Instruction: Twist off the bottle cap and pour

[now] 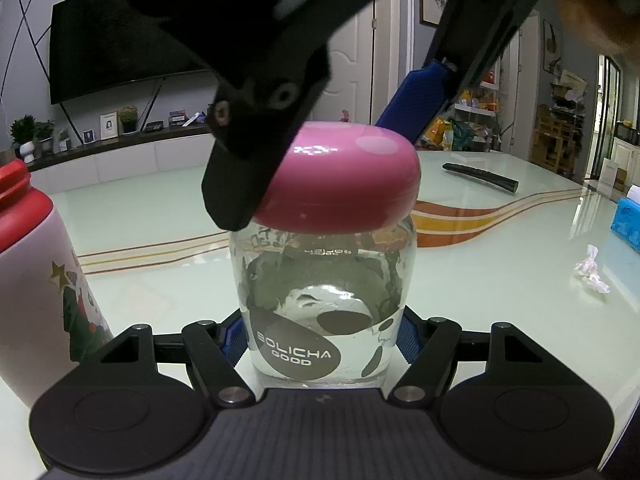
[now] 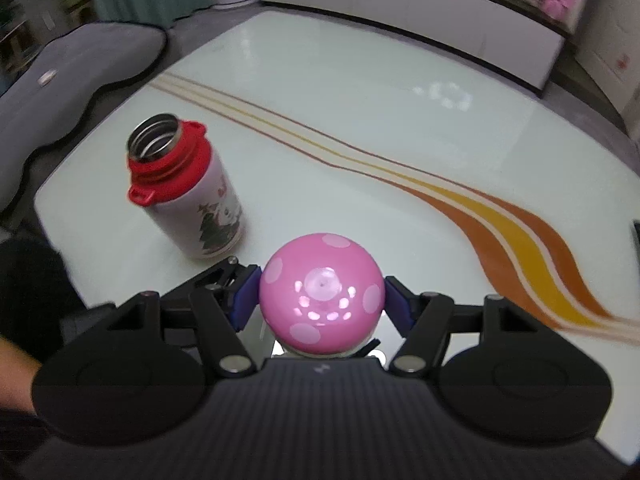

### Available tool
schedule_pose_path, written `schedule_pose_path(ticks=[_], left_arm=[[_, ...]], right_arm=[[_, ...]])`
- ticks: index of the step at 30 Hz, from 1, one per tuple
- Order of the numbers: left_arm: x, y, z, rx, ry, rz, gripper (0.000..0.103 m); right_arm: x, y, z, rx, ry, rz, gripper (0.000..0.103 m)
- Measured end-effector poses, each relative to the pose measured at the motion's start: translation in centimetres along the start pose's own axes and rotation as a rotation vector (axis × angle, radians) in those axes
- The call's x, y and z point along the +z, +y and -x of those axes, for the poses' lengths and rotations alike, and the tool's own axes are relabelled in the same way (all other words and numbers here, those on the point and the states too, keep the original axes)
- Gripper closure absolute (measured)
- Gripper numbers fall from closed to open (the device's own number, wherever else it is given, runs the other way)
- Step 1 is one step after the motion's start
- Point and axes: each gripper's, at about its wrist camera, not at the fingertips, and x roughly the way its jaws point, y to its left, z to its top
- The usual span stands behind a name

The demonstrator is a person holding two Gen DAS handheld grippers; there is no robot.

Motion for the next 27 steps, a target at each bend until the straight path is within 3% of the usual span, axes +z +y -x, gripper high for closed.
schedule_pose_path(ticks=[6,12,16,18,19,23,27], left_arm=[[0.0,0.3,0.1,-0.017,0.001,-0.001,0.03],[0.0,0.0,0.2,-0.005,-0.002,0.0,0.03],[0.1,0.0,0.2,-0.004,-0.001,0.003,0.03],[0.1,0.0,0.3,-0.004,0.0,0.005,0.03],[0.1,0.0,0.3,-0.004,0.0,0.006,0.03],[0.2,-0.1,0.3,-0.002,0.001,0.009,0.03],[0.3,-0.3,0.4,0.005,0.0,0.01,0.03]], right_arm=[[0.0,-0.8,0.1,0.112,-0.018,0.149,0.039],[-0.3,-0.2,0.0,0.086,-0.037,0.107,0.038],[-0.4,-0.1,-0.2,0.068,-0.049,0.046,0.037],[-0.2,-0.4,-0.1,0.053,-0.05,0.002,0.017],[0.0,-0.5,0.3,0.059,-0.061,-0.028,0.014],[0.5,-0.2,1.3,0.048,-0.061,-0.155,0.013],[0.8,0.6,1.2,-0.057,0.019,-0.294,0.015]])
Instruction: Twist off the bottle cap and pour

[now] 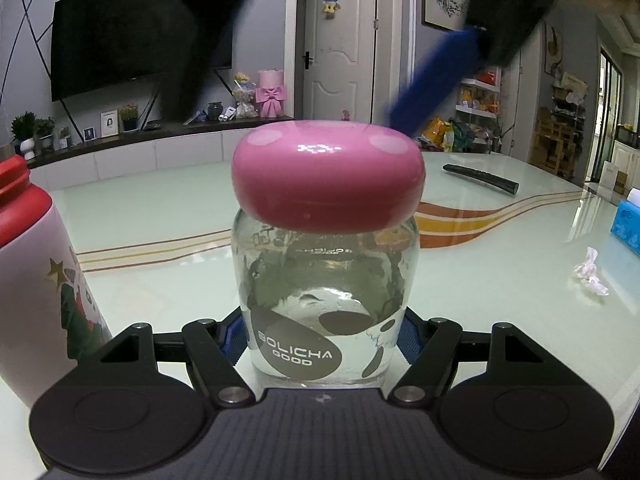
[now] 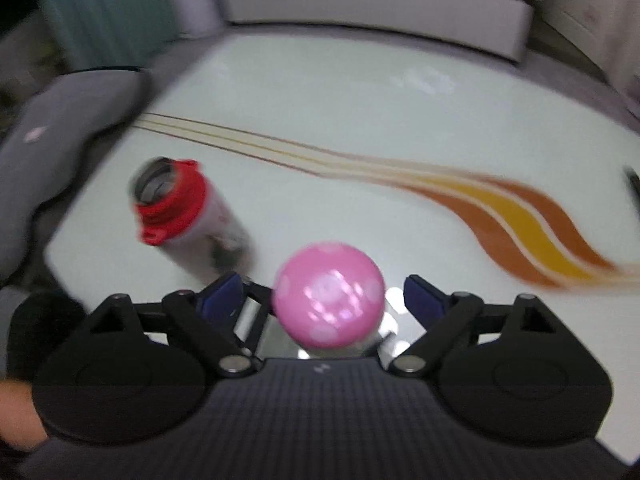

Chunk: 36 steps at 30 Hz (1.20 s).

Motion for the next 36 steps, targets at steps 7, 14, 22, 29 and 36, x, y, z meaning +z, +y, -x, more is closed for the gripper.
schedule_pose_path(ticks=[7,14,22,29,36], left_arm=[[0.1,-0.2,-0.1,0.007,0.001,0.001,0.029],[0.0,-0.2,0.0,0.008,0.001,0.001,0.029],[-0.2,0.2,-0.2,0.01,-0.001,-0.002,0.029],[-0.3,0.9,-0.1,0.008,-0.001,0.0,0.029],[-0.1,1.0,-0.6,0.007,0.0,0.004,0.029]], right_arm=[[-0.1,1.6,0.0,-0.076,0.011,-0.058,0.024],[0.4,2.2,-1.2,-0.122,0.032,-0.045,0.025],[0.0,2.0,-1.5,-0.13,0.039,-0.001,0.039],[-0.2,1.3,-1.2,-0.096,0.048,0.06,0.039],[0.0,0.6,-1.1,-0.001,0.061,0.229,0.039]])
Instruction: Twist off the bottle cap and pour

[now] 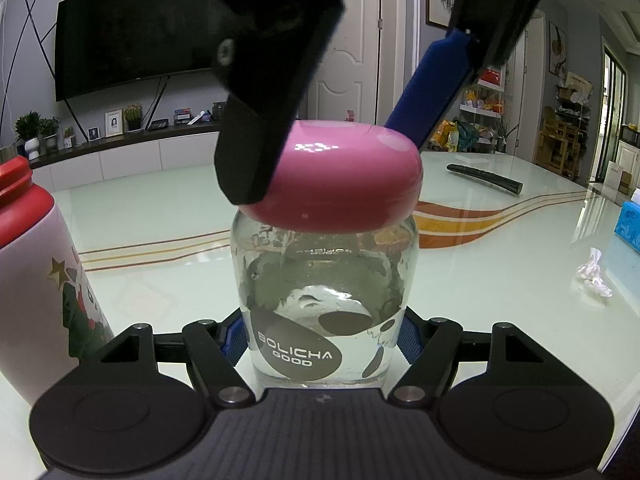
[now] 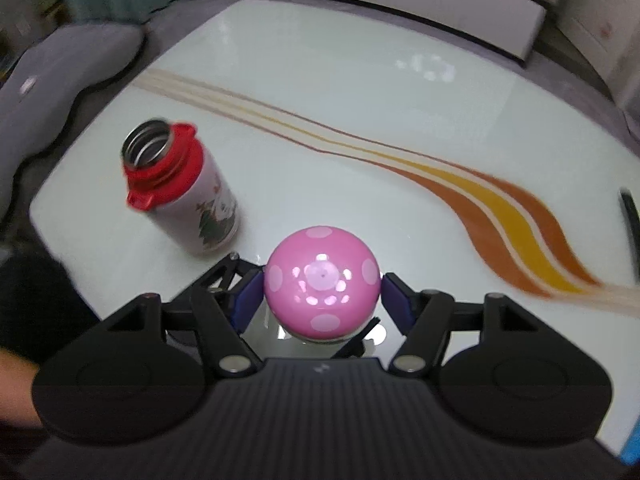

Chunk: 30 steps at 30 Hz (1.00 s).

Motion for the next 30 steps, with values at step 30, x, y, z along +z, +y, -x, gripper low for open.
schedule_pose_path(ticks=[30], left_arm=[[-0.1,0.0,-0.7,0.006,0.0,-0.005,0.029]], right_arm=[[1.3,0.5,-0.6,-0.073,0.067,-0.361,0.02]])
